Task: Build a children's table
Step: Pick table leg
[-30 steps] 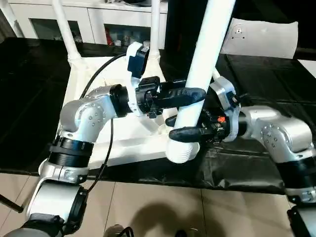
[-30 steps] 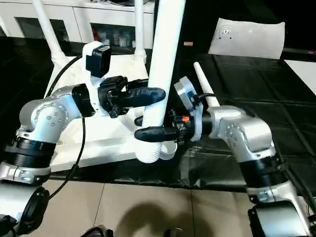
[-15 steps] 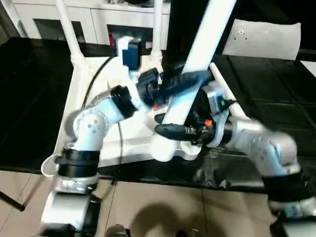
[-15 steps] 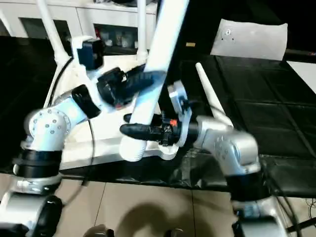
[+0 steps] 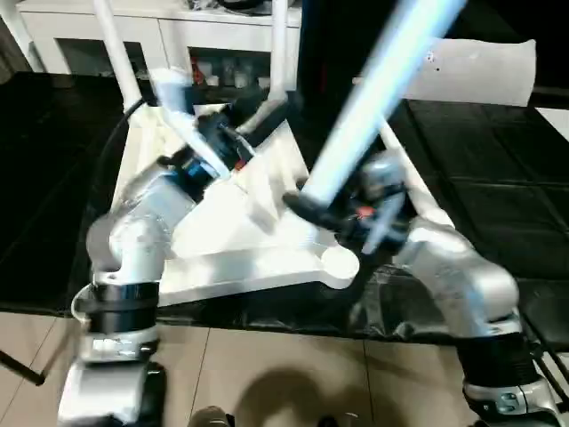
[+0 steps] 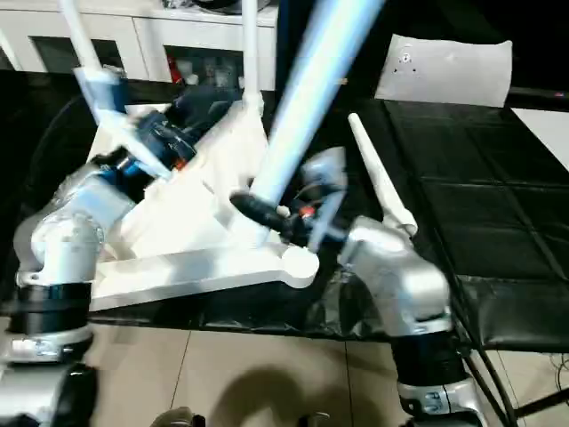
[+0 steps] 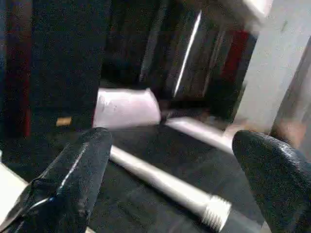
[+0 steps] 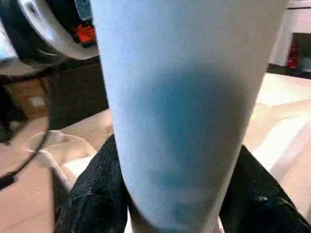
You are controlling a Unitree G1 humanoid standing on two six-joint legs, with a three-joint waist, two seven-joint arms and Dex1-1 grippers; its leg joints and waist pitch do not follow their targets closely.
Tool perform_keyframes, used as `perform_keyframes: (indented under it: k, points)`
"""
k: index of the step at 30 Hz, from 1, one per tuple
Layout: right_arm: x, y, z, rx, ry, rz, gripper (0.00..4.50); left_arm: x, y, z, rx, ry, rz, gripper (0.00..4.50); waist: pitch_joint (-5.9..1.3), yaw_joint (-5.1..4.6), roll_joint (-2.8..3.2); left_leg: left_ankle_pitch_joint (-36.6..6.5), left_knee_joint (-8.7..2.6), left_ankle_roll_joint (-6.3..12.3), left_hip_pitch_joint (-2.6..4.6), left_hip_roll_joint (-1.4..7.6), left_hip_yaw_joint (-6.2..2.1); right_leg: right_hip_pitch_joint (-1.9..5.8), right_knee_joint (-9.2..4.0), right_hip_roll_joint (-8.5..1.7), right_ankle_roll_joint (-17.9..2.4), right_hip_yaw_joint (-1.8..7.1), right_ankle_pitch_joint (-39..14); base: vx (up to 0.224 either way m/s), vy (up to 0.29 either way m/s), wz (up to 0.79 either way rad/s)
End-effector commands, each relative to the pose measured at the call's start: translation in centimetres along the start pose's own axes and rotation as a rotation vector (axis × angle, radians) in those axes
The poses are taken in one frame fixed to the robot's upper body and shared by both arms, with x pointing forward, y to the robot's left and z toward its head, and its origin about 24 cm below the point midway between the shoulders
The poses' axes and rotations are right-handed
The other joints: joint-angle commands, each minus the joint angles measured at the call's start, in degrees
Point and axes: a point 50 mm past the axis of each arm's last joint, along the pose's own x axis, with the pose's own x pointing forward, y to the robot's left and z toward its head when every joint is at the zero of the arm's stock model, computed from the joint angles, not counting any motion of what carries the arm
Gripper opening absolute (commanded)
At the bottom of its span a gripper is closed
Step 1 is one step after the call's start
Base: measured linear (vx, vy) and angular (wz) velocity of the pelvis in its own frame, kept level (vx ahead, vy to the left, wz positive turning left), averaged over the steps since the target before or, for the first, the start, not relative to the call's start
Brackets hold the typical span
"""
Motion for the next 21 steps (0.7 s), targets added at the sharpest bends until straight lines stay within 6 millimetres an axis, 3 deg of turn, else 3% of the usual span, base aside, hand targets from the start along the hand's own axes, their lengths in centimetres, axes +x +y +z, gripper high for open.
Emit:
perform_keyframes:
  k: [1,6,7,10,12,13,14,17,18,19,21]
  points:
    - [0.0,-0.4,0.6,-0.034,-0.038,-0.052,1.93,0.7,-0.8,1.0,0.081,0.015,-0.018,4.50,-4.73,-0.21,0.55,-12.56,-4.53,-1.39,0.61,0.33,-0.07,3.70,-4.38,-2.38,-4.36,1.74,-19.85,0.000,0.000,0.00]
    - [0.0,-1.4,-0.6,-0.072,0.044,-0.185,1.92,0.5,-3.3,1.9,0.124,0.014,-0.163,4.50,-4.56,-0.59,0.80,-13.06,-4.42,-1.86,0.65,0.31,0.11,3.83,-3.98,-2.39,-7.27,1.91,-17.23,0.000,0.000,0.00]
    - [0.0,-1.5,-0.7,-0.070,0.047,-0.191,1.92,0.4,-3.5,2.0,0.129,0.014,-0.172,4.50,-4.53,-0.69,0.60,-13.35,-4.38,-1.69,0.65,0.22,0.23,3.83,-4.12,-2.28,-7.16,1.91,-17.69,0.000,0.000,0.00]
    - [0.0,-1.8,-0.8,-0.062,0.035,-0.231,1.92,0.3,-4.3,2.1,0.147,0.011,-0.221,4.50,-4.32,-0.97,0.85,-15.85,-4.42,-1.35,0.84,0.13,0.14,3.59,-4.72,-2.25,-5.47,1.72,-22.80,0.000,0.000,0.00]
    - [-0.1,-2.5,-0.4,-0.067,-0.025,-0.305,1.91,0.1,-3.9,2.2,0.135,-0.006,-0.176,4.50,-4.23,-1.22,1.45,-17.07,-4.38,-1.61,0.97,-0.01,0.10,3.35,-5.06,-2.19,-5.10,1.61,-24.23,0.000,0.000,0.00]
    - [-0.1,-2.5,-0.4,-0.067,-0.025,-0.305,1.91,0.1,-3.9,2.2,0.135,-0.006,-0.176,4.50,-4.32,-1.23,1.21,-17.36,-4.30,-1.51,1.16,-0.05,0.19,3.12,-5.21,-1.95,-4.92,1.57,-24.13,0.000,0.000,0.00]
    - [-0.5,-2.9,-0.5,-0.055,-0.024,-0.363,1.91,-0.4,-2.2,1.7,0.146,0.009,-0.074,4.50,-4.30,-1.18,1.84,-17.49,-4.36,-1.59,1.03,-0.14,0.07,3.29,-5.03,-1.93,-4.86,1.55,-23.75,0.000,0.000,0.00]
    - [-0.9,-3.3,-0.9,-0.017,0.008,-0.400,1.91,-1.1,-0.6,1.1,0.166,0.040,0.006,4.50,-4.45,-1.88,1.44,-16.85,-4.39,-1.27,0.74,-0.49,0.02,3.69,-5.01,-1.65,-3.32,1.44,-23.66,0.000,0.000,0.00]
    - [-1.1,-3.4,-0.9,-0.012,0.012,-0.395,1.91,-1.5,0.0,0.7,0.186,0.063,0.028,4.50,-4.52,-1.92,1.59,-16.45,-4.40,-1.26,0.70,-0.47,-0.08,3.80,-4.95,-1.69,-3.25,1.43,-23.63,0.000,0.000,0.00]
    - [-1.3,-3.3,-1.0,-0.012,0.007,-0.387,1.91,-1.8,0.3,0.4,0.201,0.078,0.039,4.50,-4.58,-1.93,2.11,-16.36,-4.38,-1.17,0.80,-0.41,-0.11,3.69,-5.08,-1.76,-3.18,1.44,-23.59,0.000,0.000,0.00]
    - [-2.2,-3.5,-1.0,0.004,-0.007,-0.396,1.91,-3.1,0.9,-1.3,0.242,0.175,0.016,4.50,-4.67,-2.14,2.00,-15.40,-4.38,-0.71,0.48,-0.34,-0.11,3.80,-5.08,-1.84,-3.41,1.56,-22.20,0.000,0.000,0.00]
